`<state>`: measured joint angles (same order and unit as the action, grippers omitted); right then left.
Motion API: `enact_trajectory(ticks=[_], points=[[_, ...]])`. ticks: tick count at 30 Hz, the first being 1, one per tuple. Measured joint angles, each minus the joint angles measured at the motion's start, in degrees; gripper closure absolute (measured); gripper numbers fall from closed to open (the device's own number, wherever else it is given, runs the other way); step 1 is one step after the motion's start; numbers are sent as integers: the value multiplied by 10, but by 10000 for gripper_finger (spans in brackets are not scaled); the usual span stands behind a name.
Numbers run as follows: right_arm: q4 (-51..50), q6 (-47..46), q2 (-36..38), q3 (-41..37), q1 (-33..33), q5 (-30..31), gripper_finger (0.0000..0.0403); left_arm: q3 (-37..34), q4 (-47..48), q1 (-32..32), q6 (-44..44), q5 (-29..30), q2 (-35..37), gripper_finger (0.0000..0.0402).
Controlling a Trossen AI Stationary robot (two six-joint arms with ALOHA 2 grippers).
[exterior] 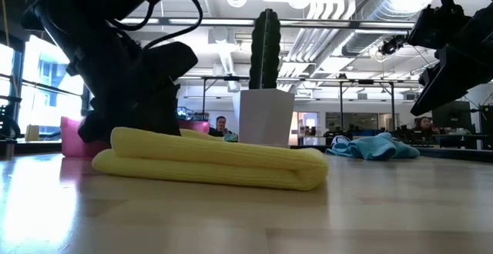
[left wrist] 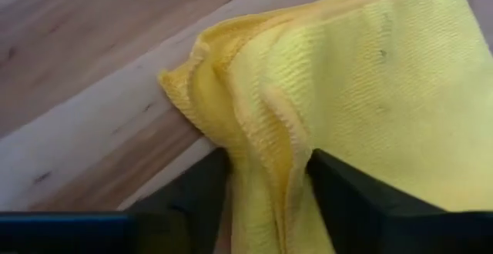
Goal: Fold microfiber towels
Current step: Put the folded yellow microfiber cloth into the transparent pink bin
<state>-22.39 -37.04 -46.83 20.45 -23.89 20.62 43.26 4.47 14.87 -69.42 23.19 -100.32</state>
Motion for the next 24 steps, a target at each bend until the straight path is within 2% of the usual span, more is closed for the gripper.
enact_trajectory(ticks=[6, 8, 12, 16, 24], points=[[0, 0, 0, 0, 0, 0, 258, 11, 6, -5, 36, 15, -5, 365], [-1, 0, 0, 0, 0, 0, 258, 17, 7, -11, 48, 2, -1, 390], [0, 0, 0, 0, 0, 0, 258, 42, 27, -33, 80, -3, 10, 382], [0, 0, 0, 0, 0, 0, 258, 86, 54, -70, 142, 3, 19, 395], [-1, 0, 0, 0, 0, 0, 258, 187, 146, -175, 269, 64, 36, 396]])
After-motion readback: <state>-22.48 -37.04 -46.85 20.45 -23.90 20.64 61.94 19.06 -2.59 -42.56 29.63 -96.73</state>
